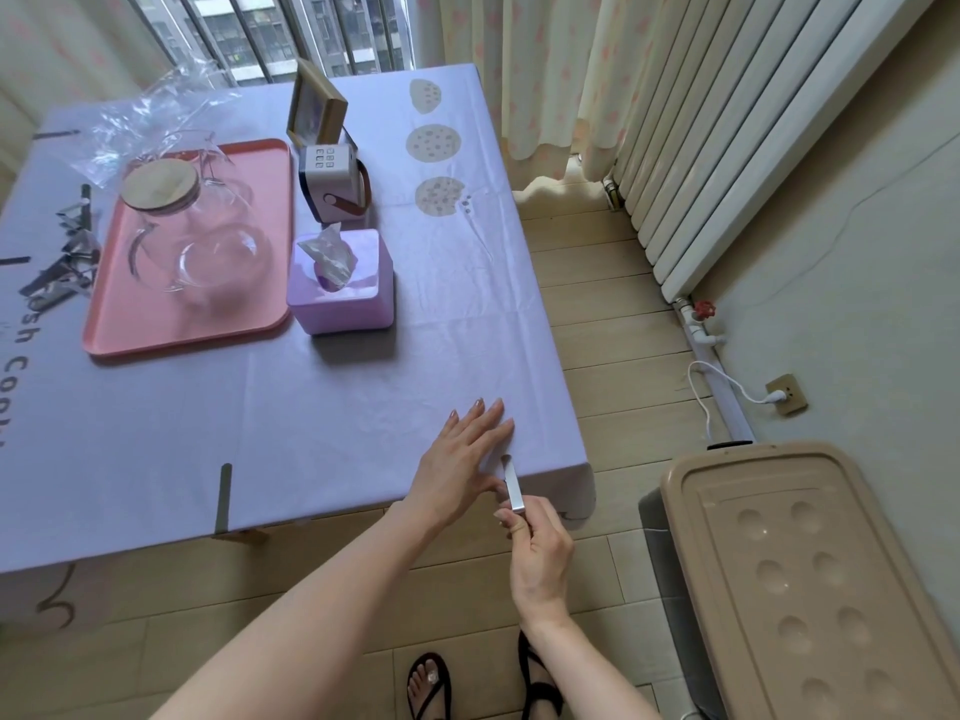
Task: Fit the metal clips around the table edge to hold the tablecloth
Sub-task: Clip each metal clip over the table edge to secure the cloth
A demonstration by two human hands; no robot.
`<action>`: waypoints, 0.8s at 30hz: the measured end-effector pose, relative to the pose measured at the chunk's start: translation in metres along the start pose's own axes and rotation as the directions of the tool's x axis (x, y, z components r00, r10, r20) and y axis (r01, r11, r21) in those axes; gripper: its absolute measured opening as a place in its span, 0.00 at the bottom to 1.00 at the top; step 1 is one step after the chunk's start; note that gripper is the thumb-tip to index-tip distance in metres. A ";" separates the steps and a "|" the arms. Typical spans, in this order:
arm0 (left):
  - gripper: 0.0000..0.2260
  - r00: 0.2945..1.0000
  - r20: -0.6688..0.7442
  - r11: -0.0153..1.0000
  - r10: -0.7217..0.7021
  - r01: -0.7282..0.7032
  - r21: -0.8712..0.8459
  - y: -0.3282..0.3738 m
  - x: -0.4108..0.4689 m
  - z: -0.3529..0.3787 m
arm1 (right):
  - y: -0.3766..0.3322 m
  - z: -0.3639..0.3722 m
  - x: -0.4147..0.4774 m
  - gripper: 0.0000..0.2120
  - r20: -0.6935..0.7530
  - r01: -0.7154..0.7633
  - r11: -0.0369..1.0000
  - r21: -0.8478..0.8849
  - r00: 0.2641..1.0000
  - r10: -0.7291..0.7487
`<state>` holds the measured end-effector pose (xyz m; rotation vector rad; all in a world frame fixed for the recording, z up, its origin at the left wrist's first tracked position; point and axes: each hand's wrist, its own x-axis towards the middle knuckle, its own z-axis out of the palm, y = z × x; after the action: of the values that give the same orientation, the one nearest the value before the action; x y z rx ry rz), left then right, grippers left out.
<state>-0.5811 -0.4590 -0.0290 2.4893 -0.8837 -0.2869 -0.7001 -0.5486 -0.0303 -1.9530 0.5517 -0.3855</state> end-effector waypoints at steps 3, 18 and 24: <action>0.35 1.000 0.016 1.000 -0.006 0.006 0.009 0.001 0.000 -0.001 | -0.005 -0.001 0.000 0.14 -0.010 0.032 1.000 -0.001 0.999 -0.032; 0.35 0.996 0.082 0.998 -0.034 0.030 0.046 0.003 0.002 -0.004 | -0.008 -0.005 -0.001 0.11 0.001 0.041 0.998 -0.054 0.999 -0.041; 0.33 0.997 0.068 0.996 -0.023 0.017 0.086 0.009 -0.003 0.000 | 0.008 -0.005 -0.005 0.13 0.068 -0.062 0.998 -0.027 0.996 0.064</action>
<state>-0.5883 -0.4633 -0.0248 2.5818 -0.9167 -0.3507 -0.7080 -0.5526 -0.0357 -1.9600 0.5746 -0.2716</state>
